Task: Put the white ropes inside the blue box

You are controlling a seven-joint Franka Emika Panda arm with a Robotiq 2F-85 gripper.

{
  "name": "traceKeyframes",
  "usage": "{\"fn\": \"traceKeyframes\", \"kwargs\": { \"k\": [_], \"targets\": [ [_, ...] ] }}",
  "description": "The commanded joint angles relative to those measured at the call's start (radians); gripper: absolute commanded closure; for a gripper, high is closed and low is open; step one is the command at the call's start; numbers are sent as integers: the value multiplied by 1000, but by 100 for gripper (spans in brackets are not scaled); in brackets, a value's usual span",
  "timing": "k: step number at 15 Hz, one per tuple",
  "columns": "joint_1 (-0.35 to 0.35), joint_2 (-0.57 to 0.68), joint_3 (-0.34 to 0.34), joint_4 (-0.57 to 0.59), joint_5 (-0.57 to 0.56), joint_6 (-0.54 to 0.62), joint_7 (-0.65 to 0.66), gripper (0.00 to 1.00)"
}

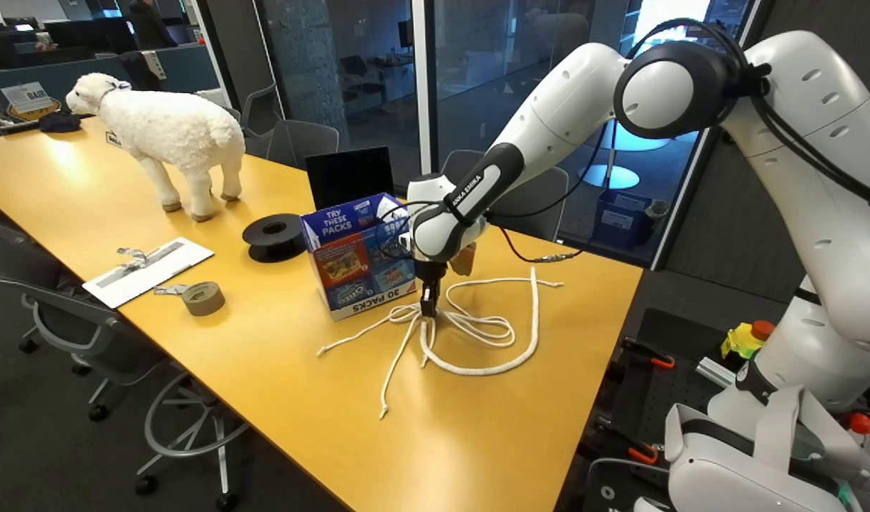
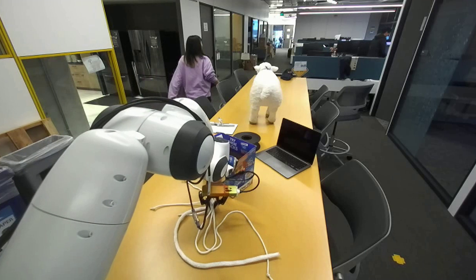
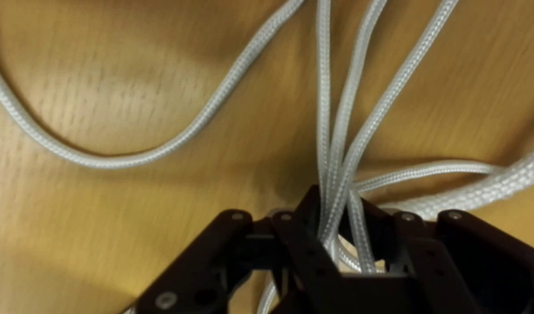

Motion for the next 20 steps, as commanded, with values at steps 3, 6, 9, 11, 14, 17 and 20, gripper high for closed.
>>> {"fn": "traceKeyframes", "kwargs": {
  "k": [3, 6, 9, 11, 14, 17, 20],
  "targets": [
    [14, -97, 8, 121, 85, -74, 99, 90],
    [41, -153, -16, 206, 109, -104, 194, 90],
    [79, -207, -50, 305, 104, -147, 316, 91],
    [114, -232, -83, 382, 79, -175, 406, 92],
    [170, -244, -138, 535, 33, -241, 546, 92],
    [224, -225, -196, 691, -34, -277, 712, 94],
    [260, -192, -244, 817, -88, -308, 876, 95]
  ]
}}
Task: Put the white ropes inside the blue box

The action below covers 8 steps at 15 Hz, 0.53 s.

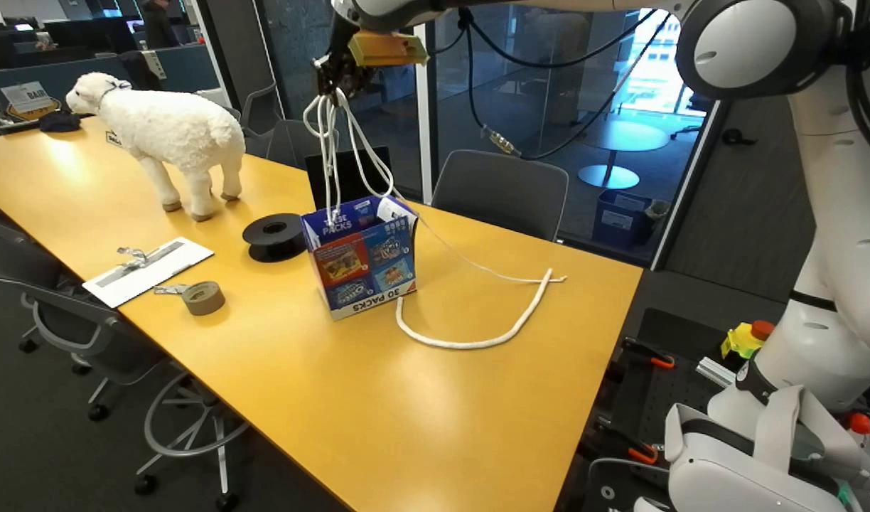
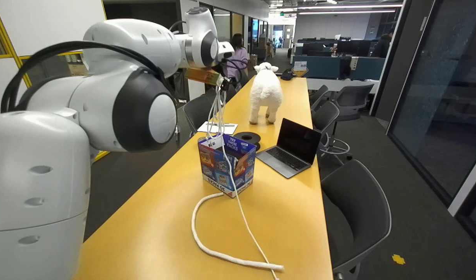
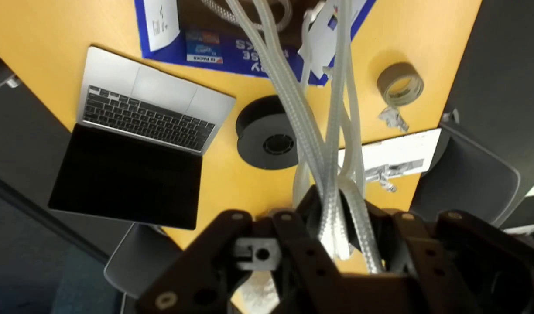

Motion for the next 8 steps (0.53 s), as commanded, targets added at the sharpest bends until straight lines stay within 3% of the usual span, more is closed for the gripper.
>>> {"fn": "traceKeyframes", "kwargs": {
  "k": [1, 8],
  "targets": [
    [50, 77, -68, 201, -63, -57, 191, 95],
    [83, 210, -113, 291, -141, -36, 366, 95]
  ]
}}
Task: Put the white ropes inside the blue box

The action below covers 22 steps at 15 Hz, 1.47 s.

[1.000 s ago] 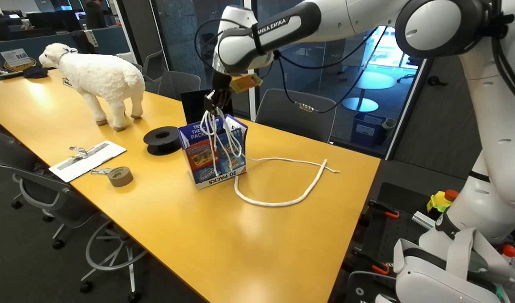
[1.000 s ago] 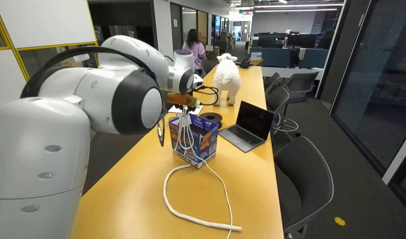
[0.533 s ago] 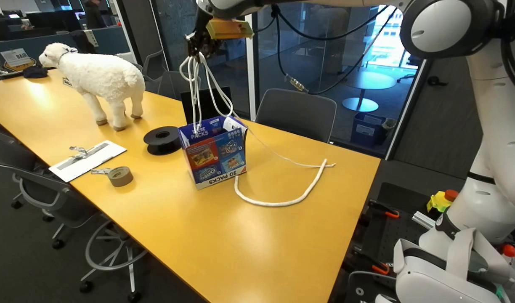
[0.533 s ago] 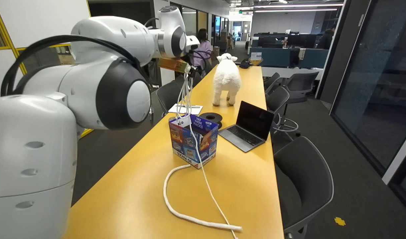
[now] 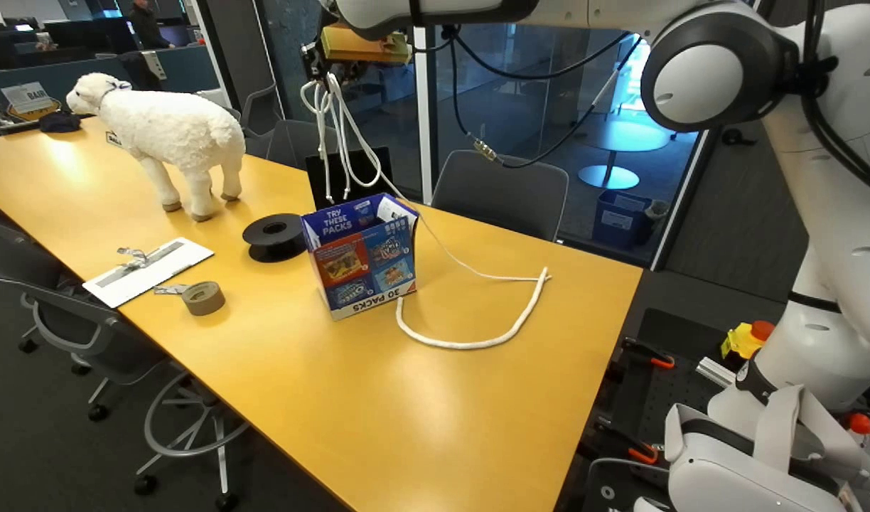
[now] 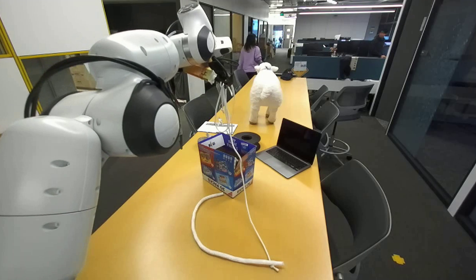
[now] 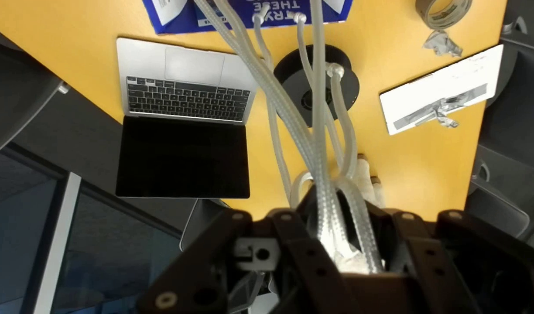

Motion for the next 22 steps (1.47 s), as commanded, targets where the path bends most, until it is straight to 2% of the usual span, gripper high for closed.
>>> {"fn": "traceKeyframes", "kwargs": {
  "k": [1, 7, 16, 22],
  "targets": [
    [22, 116, -33, 112, -33, -9, 88, 95],
    [10, 203, -26, 162, -16, -42, 98, 95],
    [-10, 254, 2, 131, 12, -31, 65, 95],
    [-28, 276, 28, 120, 40, -71, 25, 95]
  ]
}}
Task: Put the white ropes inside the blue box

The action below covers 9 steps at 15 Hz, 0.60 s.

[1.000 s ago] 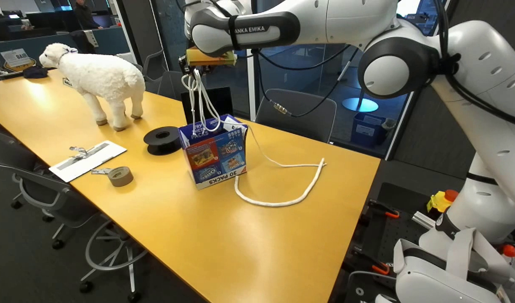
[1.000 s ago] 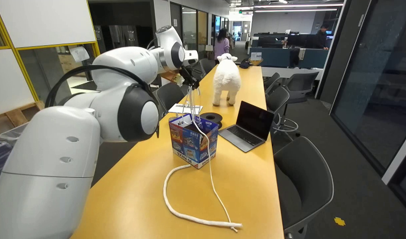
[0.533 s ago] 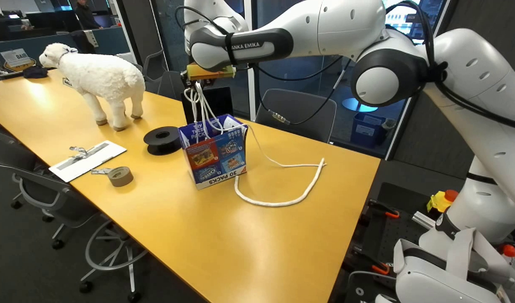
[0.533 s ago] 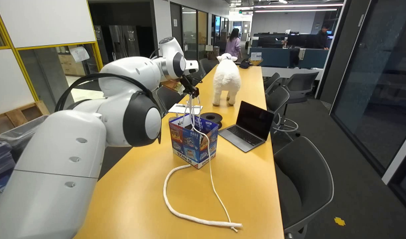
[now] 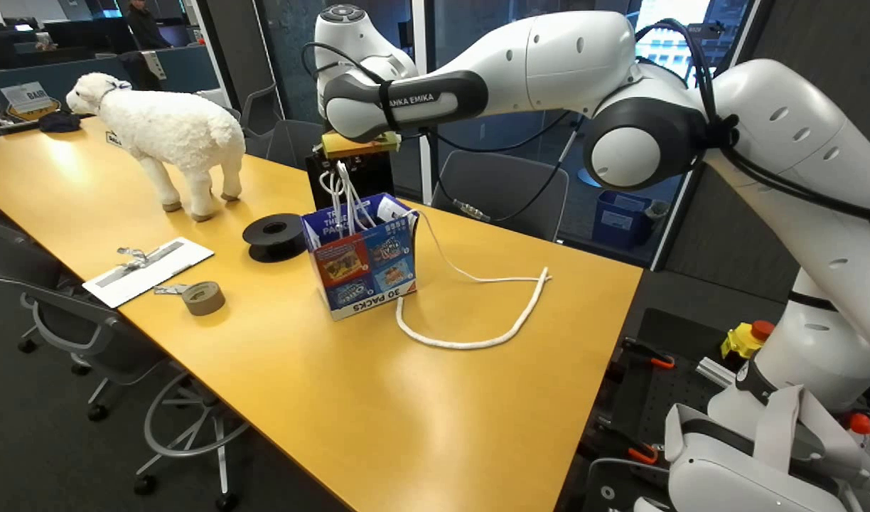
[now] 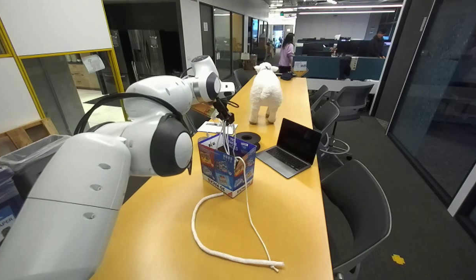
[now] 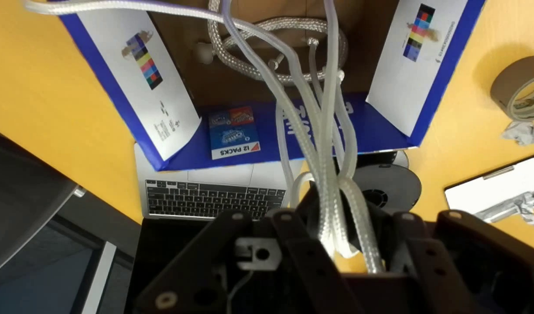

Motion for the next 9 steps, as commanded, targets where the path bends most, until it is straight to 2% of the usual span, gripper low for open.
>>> {"fn": "traceKeyframes", "kwargs": {
  "k": [1, 7, 8, 9],
  "targets": [
    [-24, 20, 35, 38, 35, -47, -54, 95],
    [-49, 29, 70, 43, 61, -110, -132, 94],
    [-49, 29, 71, 42, 56, -116, -147, 86],
    [-52, 28, 77, 39, 55, -128, -169, 61]
  ]
}}
